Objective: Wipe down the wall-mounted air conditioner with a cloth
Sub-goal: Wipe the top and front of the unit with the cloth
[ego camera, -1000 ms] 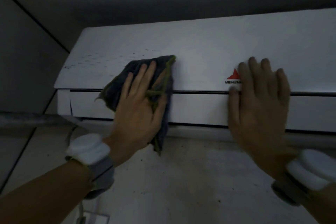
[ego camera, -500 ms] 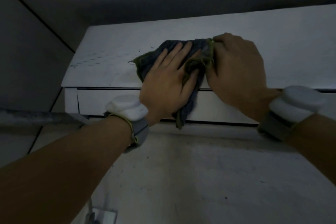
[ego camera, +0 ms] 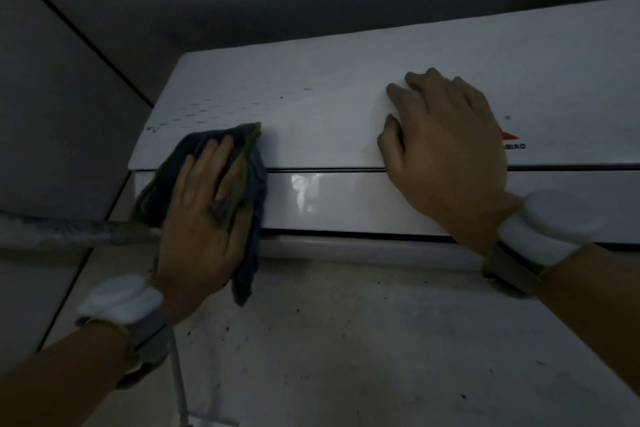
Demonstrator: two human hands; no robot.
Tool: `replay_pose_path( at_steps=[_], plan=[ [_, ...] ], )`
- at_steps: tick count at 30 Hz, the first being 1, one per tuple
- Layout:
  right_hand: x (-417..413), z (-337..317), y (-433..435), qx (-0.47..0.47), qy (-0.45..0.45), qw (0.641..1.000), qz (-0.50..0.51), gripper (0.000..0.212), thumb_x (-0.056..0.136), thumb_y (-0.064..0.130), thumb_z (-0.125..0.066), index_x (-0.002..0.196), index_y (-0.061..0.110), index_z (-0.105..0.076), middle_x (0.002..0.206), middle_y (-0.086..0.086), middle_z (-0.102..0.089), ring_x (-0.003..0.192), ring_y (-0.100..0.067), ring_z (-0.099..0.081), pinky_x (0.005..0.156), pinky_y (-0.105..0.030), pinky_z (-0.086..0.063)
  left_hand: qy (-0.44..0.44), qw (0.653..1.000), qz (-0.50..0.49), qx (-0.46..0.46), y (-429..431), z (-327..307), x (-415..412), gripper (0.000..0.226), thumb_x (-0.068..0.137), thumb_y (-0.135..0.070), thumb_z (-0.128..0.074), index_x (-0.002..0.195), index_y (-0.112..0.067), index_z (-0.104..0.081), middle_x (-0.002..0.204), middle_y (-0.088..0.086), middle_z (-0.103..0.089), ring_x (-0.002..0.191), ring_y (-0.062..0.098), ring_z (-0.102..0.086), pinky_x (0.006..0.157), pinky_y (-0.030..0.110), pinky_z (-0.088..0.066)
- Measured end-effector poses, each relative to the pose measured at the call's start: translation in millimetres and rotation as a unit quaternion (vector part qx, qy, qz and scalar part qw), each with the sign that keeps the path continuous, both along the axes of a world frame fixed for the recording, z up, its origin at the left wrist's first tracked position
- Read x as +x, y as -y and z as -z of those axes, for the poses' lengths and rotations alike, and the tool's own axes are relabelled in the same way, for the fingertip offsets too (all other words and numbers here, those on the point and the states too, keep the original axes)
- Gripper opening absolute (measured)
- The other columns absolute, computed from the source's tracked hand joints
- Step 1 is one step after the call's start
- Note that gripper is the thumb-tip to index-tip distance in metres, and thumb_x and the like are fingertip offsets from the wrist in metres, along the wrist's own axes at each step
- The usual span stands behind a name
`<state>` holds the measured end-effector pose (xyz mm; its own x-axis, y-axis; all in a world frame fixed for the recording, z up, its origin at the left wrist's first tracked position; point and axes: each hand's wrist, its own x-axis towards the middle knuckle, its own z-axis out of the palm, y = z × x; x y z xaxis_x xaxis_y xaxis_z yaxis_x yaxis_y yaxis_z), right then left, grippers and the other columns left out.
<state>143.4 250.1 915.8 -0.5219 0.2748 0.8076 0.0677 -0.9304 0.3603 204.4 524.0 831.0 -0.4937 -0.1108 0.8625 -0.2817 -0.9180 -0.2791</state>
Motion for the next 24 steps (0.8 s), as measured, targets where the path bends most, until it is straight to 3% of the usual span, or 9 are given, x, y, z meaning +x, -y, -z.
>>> replay_pose_path(
  at_steps=[2, 5, 8, 11, 14, 17, 19, 21, 24],
  plan=[
    [-0.3, -0.1, 0.7, -0.005, 0.006, 1.000, -0.009, 0.045, 0.095, 0.029, -0.037, 0.126, 0.004, -0.059, 0.130, -0.019, -0.060, 0.123, -0.035, -0.053, 0.111, -0.046, -0.033, -0.029, 0.990, 0.082, -0.108, -8.3, -10.2, -5.8, 0.064, 0.103, -0.046, -0.033, 0.150, -0.002, -0.032, 0.149, 0.013, -0.042, 0.138, 0.038, -0.039, 0.119, 0.056, -0.026],
    [0.5, 0.5, -0.1, -0.011, 0.014, 1.000, -0.012, 0.044, 0.095, 0.028, -0.039, 0.125, 0.003, -0.060, 0.128, -0.020, -0.061, 0.122, -0.036, -0.054, 0.109, -0.048, -0.036, -0.071, 0.969, 0.085, -0.222, -28.5, -22.5, -11.6, 0.082, 0.103, -0.057, -0.019, 0.123, 0.015, -0.054, 0.101, 0.033, -0.066, 0.094, 0.049, -0.061, 0.093, 0.064, -0.045],
    [0.9, 1.0, 0.4, -0.012, 0.015, 1.000, -0.010, 0.043, 0.095, 0.027, -0.040, 0.124, 0.002, -0.060, 0.128, -0.021, -0.060, 0.123, -0.037, -0.054, 0.109, -0.049, -0.037, -0.147, 0.959, 0.054, -0.235, -37.8, -27.7, -20.6, 0.097, 0.099, -0.065, -0.010, 0.122, 0.020, -0.052, 0.103, 0.036, -0.064, 0.102, 0.047, -0.056, 0.103, 0.055, -0.039],
    [-0.4, 2.4, 0.4, -0.011, 0.005, 1.000, -0.011, 0.045, 0.095, 0.027, -0.038, 0.126, 0.002, -0.059, 0.130, -0.022, -0.059, 0.124, -0.037, -0.053, 0.109, -0.051, -0.036, -0.114, 0.954, 0.107, -0.256, -39.6, -30.3, -27.5, 0.059, 0.105, -0.038, -0.033, 0.125, 0.013, -0.054, 0.118, 0.032, -0.062, 0.107, 0.043, -0.058, 0.107, 0.050, -0.040],
    [-2.3, 1.8, -1.4, -0.009, -0.003, 1.000, -0.017, 0.046, 0.095, 0.028, -0.037, 0.127, 0.003, -0.059, 0.131, -0.022, -0.059, 0.125, -0.037, -0.052, 0.110, -0.051, -0.035, -0.066, 0.965, 0.096, -0.233, -32.8, -22.3, -31.5, 0.053, 0.106, -0.023, -0.033, 0.092, 0.018, -0.064, 0.071, 0.029, -0.063, 0.060, 0.031, -0.049, 0.085, 0.064, -0.049],
    [-2.4, 1.9, -1.8, -0.005, -0.009, 1.000, -0.014, 0.046, 0.095, 0.028, -0.036, 0.127, 0.003, -0.058, 0.132, -0.022, -0.058, 0.126, -0.037, -0.051, 0.111, -0.051, -0.035, -0.114, 0.961, 0.137, -0.210, 0.6, -1.2, -24.4, 0.065, 0.104, -0.048, -0.034, 0.117, 0.011, -0.057, 0.104, 0.032, -0.065, 0.099, 0.043, -0.062, 0.104, 0.056, -0.044],
    [-3.6, 3.6, -2.1, -0.003, -0.014, 1.000, -0.011, 0.047, 0.095, 0.029, -0.036, 0.129, 0.004, -0.057, 0.133, -0.022, -0.058, 0.127, -0.037, -0.051, 0.111, -0.051, -0.034, -0.136, 0.970, 0.176, -0.103, 36.7, 12.0, -26.2, 0.068, 0.098, -0.065, -0.028, 0.147, -0.019, -0.033, 0.147, 0.009, -0.047, 0.136, 0.031, -0.044, 0.120, 0.045, -0.027],
    [-5.2, 4.2, -0.7, 0.000, -0.021, 1.000, -0.008, 0.047, 0.095, 0.029, -0.036, 0.129, 0.004, -0.057, 0.133, -0.021, -0.057, 0.128, -0.037, -0.050, 0.112, -0.050, -0.033, -0.098, 0.985, 0.138, 0.020, 67.7, 13.7, -29.5, 0.060, 0.100, -0.050, -0.034, 0.154, -0.037, -0.012, 0.162, -0.018, -0.018, 0.151, 0.013, -0.018, 0.125, 0.031, -0.007],
    [-4.9, 1.0, 3.5, -0.011, -0.039, 0.999, 0.006, 0.050, 0.095, 0.035, -0.040, 0.132, 0.005, -0.055, 0.137, -0.022, -0.055, 0.131, -0.038, -0.047, 0.113, -0.050, -0.031, -0.076, 0.985, 0.032, 0.148, 104.8, -7.2, -39.3, 0.058, 0.101, -0.035, -0.035, 0.155, -0.024, -0.018, 0.164, 0.002, -0.017, 0.153, 0.022, -0.011, 0.126, 0.038, -0.002]
  ],
)
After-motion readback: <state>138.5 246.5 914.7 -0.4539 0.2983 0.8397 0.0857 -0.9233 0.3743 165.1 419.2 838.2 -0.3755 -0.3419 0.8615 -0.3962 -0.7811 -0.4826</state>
